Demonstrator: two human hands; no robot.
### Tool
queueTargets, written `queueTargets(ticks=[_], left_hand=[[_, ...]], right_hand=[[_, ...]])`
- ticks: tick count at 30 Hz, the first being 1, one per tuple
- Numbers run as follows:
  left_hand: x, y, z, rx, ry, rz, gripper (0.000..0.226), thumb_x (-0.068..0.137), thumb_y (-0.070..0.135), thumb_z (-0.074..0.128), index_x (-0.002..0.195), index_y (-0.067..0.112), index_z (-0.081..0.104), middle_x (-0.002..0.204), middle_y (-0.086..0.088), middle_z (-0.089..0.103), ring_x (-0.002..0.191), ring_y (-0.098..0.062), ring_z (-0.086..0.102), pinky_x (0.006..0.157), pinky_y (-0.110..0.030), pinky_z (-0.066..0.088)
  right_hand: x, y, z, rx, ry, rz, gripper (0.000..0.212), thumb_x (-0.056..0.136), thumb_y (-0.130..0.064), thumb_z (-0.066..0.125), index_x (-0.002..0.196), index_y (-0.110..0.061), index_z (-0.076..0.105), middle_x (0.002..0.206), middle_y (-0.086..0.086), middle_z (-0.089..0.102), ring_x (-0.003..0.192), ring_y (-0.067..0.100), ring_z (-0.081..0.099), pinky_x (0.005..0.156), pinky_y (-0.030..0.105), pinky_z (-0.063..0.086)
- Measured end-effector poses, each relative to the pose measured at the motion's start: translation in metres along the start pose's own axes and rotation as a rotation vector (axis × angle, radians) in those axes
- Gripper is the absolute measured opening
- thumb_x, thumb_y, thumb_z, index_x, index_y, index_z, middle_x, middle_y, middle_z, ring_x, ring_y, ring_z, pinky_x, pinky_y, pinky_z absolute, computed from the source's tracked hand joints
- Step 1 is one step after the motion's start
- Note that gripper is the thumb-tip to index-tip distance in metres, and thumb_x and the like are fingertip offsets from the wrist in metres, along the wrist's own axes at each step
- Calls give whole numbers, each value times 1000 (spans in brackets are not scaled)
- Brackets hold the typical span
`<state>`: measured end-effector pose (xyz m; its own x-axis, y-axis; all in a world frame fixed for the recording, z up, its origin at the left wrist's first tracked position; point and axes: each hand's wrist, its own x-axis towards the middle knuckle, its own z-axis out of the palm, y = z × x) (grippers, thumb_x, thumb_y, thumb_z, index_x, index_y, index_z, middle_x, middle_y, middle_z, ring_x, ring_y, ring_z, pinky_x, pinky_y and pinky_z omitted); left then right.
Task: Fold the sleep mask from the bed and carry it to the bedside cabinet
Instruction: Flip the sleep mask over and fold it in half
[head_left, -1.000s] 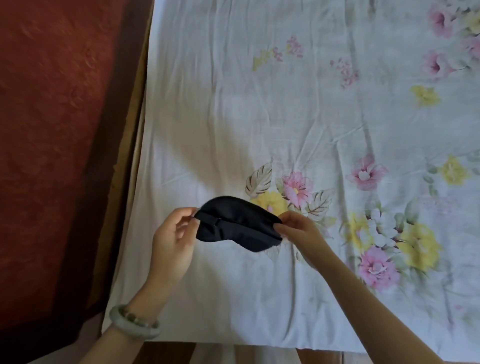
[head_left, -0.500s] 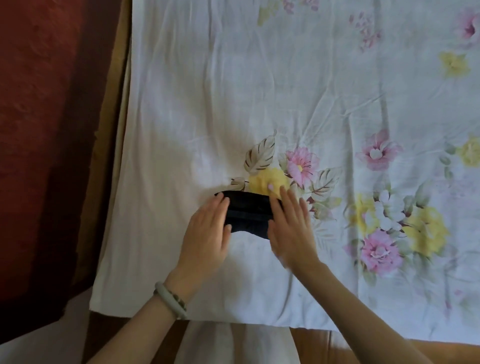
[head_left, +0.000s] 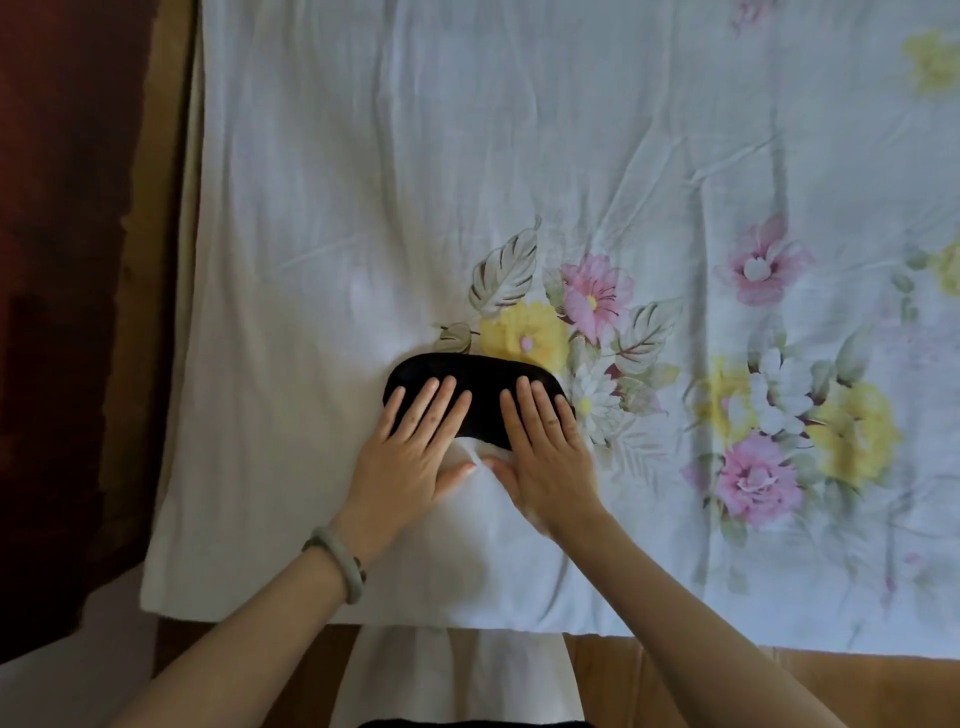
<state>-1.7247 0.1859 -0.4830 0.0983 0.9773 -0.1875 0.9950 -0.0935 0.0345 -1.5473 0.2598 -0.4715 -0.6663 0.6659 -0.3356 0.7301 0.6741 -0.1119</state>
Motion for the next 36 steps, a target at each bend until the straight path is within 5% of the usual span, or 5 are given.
queueTargets(ticks=[5,13,18,24,36], left_hand=[[11,4,-5,-2,87,-2,73,94,58,31,145,5,32,151,-13,30,140,-27,28,114,-48,23],[27,-5,1,34,37,5,76,93,61,31,144,5,36,150,-12,38,139,-25,34,113,-48,30],[25,4,-10,28,-12,-41,85,89,68,28,144,3,36,150,-14,38,138,-28,35,112,-51,29],[28,31,-7,-11,-1,-23,87,88,70,29,145,3,34,150,-13,37,139,-25,35,113,-49,26],[32,30,-19,-87,-92,-54,87,88,69,29,143,1,35,149,-16,38,139,-26,33,114,-51,23]], right_hand=[[10,-2,-11,53,147,21,68,97,-49,25,142,2,24,149,19,24,140,31,23,116,46,18],[25,5,-4,-56,-63,-4,69,95,-51,24,141,1,30,149,17,35,139,27,30,113,50,22],[23,19,-32,433,39,-15,54,97,-35,35,140,-1,36,153,18,26,142,31,23,115,42,20],[11,33,-43,768,65,448,40,78,-8,63,117,-4,56,111,17,49,104,30,47,90,35,42],[25,36,-60,1044,-212,568,13,72,-13,63,78,-13,51,72,3,56,68,22,51,58,28,39]])
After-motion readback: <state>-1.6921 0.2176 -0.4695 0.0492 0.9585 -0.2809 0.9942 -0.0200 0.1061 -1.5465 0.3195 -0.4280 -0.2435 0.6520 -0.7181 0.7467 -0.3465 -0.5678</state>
